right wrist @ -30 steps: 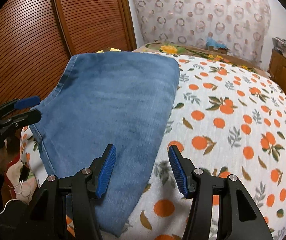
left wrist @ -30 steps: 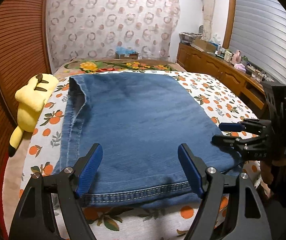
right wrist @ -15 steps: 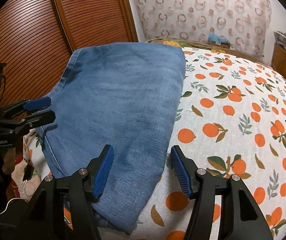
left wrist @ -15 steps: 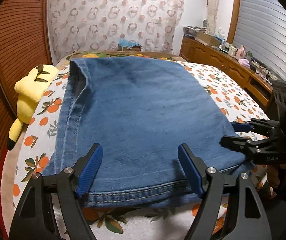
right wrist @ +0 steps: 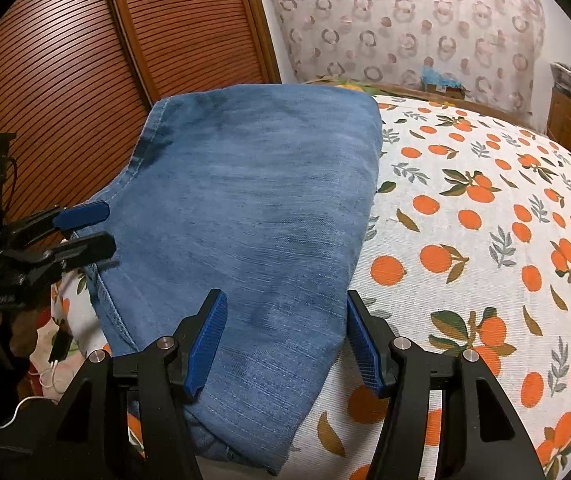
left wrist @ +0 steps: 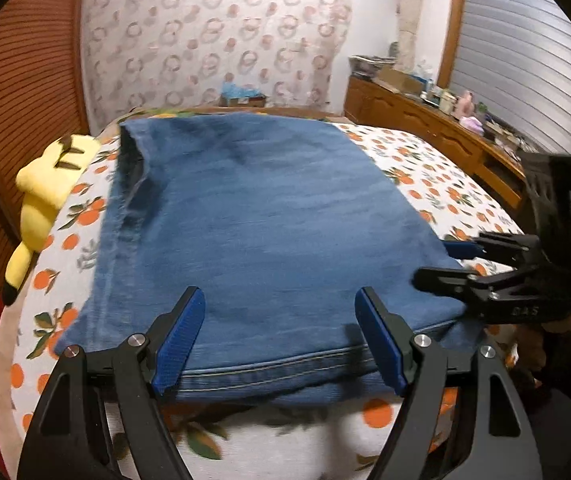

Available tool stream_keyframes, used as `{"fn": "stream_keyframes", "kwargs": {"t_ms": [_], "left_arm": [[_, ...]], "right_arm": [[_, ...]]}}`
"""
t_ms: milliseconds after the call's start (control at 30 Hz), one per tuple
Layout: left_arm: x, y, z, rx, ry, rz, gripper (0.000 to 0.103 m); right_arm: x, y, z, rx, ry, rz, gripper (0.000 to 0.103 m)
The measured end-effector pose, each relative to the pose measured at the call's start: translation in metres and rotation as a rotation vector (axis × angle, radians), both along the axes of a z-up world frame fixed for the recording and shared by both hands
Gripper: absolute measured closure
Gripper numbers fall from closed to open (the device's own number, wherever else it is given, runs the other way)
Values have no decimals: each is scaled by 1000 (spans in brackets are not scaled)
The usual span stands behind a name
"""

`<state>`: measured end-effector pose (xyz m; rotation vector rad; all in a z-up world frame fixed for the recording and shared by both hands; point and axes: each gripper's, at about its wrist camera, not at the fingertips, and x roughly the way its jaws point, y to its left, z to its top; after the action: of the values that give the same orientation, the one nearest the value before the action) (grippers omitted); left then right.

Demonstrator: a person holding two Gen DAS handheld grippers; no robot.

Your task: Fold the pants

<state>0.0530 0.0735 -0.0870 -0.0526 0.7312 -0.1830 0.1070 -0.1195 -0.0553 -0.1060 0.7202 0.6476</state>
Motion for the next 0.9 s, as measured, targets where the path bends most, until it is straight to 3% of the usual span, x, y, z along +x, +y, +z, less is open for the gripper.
{"fn": "stream_keyframes", "kwargs": {"t_ms": [167,233,333,400,500,900], "left_arm": [[-1,-12,-5,53,-5,-6,25],[0,-13,-8,75,-2,-7,25],[1,-16,-13,107,9,-5,25],[0,-18,-15,137,2,-8,25],[-1,-16,-14,132,-1,-5,25],[-7,28,-8,46,-2,67,25]], "right_arm": [[0,-1,-1,6,-1,4,42],[-1,-1,-1,11,-2,6,48],[-1,-1,-1,29,4,12,65],[0,-3,1,47,6,13,83],[2,-7,7,102,24,32,95],[-15,23,77,173,-112,179,97]]}}
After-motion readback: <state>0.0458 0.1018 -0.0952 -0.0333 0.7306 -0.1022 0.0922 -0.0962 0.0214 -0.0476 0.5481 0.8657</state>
